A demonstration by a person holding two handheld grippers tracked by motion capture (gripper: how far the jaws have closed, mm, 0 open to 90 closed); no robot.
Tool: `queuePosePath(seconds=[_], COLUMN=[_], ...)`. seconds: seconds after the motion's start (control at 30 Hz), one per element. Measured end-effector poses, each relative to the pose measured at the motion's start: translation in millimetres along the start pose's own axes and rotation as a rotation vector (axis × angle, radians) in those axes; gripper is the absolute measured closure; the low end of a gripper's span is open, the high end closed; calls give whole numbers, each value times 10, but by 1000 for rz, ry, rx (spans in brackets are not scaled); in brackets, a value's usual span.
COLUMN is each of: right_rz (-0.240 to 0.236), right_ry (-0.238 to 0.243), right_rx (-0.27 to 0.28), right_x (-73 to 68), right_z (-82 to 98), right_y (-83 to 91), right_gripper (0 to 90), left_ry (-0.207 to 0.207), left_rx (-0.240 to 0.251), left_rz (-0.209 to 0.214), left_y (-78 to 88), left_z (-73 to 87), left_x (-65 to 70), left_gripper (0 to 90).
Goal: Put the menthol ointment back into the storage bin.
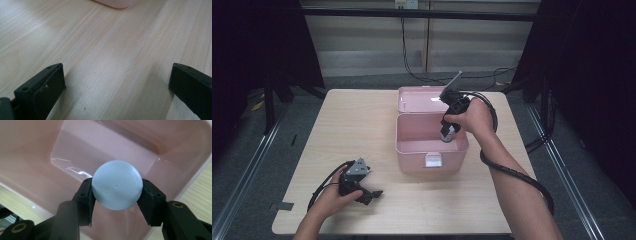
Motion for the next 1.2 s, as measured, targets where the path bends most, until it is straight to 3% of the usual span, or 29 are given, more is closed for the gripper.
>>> queuePosePath(seconds=[0.47,0.7,1.2], right_rz=[41,65,91], right_ry=[-73,-84,-163], right_rx=[-15,-26,-4], right_x=[-20,-15,11], right_z=[-183,-225,-286], right_y=[-261,-390,-557], right_gripper=[503,503,502], left_ry=[0,0,0], left_rx=[0,0,-2], left_rz=[0,-1,-4], left_y=[0,0,2], left_z=[0,0,1], left_x=[0,0,0], left_gripper=[0,0,0])
Point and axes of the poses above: each handheld gripper's, and its own axes: y roughly backward along the jaws, z roughly out of its underside, x roughly to its right, the point moved 4 cm from there along -y, roughly forward along the jaws, and after that the axes turned 13 degrees about z, right-handed, at the moved point
